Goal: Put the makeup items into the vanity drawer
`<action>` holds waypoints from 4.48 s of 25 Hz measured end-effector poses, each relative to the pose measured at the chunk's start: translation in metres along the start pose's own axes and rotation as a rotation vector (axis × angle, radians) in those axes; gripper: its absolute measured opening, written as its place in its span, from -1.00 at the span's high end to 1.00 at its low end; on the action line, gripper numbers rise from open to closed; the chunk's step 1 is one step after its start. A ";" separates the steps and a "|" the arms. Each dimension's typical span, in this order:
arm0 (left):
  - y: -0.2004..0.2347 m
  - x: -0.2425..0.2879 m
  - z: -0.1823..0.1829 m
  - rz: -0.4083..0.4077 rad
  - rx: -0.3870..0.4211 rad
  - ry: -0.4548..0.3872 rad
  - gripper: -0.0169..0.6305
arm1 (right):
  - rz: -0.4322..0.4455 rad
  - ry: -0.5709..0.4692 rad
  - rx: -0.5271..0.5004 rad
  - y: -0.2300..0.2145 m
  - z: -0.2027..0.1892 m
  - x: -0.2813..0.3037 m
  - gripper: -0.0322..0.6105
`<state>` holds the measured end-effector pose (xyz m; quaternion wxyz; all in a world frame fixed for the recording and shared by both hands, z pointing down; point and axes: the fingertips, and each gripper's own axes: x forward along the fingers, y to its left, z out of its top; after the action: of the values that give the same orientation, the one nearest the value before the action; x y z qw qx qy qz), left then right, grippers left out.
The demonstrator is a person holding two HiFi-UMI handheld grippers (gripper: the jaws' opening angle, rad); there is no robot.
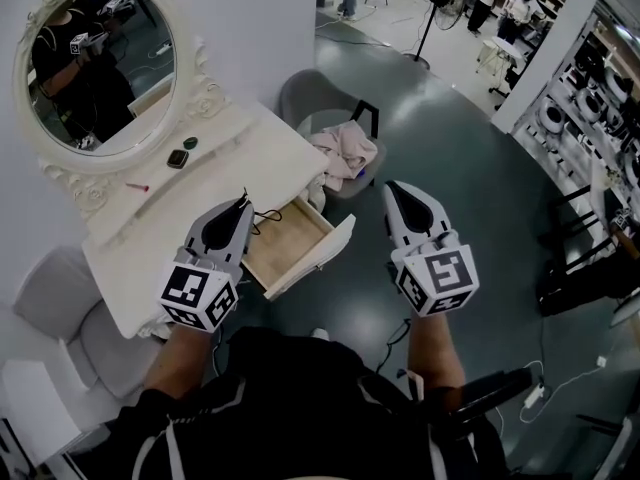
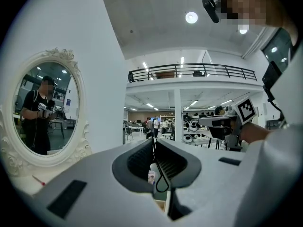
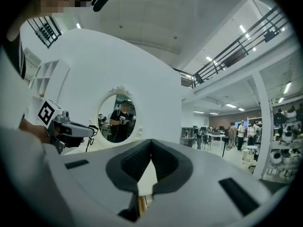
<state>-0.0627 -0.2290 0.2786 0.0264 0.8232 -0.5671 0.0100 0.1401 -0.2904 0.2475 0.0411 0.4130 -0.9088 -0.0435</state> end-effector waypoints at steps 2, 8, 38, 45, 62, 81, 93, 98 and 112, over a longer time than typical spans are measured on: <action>0.000 0.010 -0.002 -0.005 0.006 0.012 0.87 | 0.007 0.006 0.009 -0.005 -0.006 0.009 0.89; 0.020 0.035 -0.017 -0.053 -0.016 0.044 0.87 | -0.004 0.054 0.029 -0.007 -0.024 0.040 0.89; 0.069 0.130 -0.157 -0.301 -0.021 0.278 0.87 | -0.215 0.273 0.150 -0.002 -0.130 0.075 0.89; 0.070 0.136 -0.234 -0.339 -0.007 0.398 0.87 | -0.258 0.332 0.190 0.001 -0.162 0.068 0.89; 0.047 0.121 -0.383 -0.456 0.047 0.644 0.87 | -0.374 0.450 0.290 0.016 -0.205 0.026 0.89; 0.044 0.154 -0.512 -0.425 0.110 0.841 0.87 | -0.406 0.550 0.330 0.031 -0.232 -0.011 0.89; 0.055 0.177 -0.546 -0.384 0.153 0.889 0.87 | -0.404 0.572 0.360 0.033 -0.253 -0.016 0.89; 0.058 0.181 -0.552 -0.359 0.096 0.906 0.87 | -0.412 0.588 0.377 0.030 -0.267 -0.020 0.89; 0.065 0.181 -0.566 -0.328 0.127 0.904 0.86 | -0.351 0.606 0.406 0.037 -0.285 -0.013 0.89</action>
<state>-0.0512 -0.3901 0.8540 0.2208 0.8149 -0.3599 0.3970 0.1529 -0.2693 0.5342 0.2167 0.5557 -0.7614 0.2540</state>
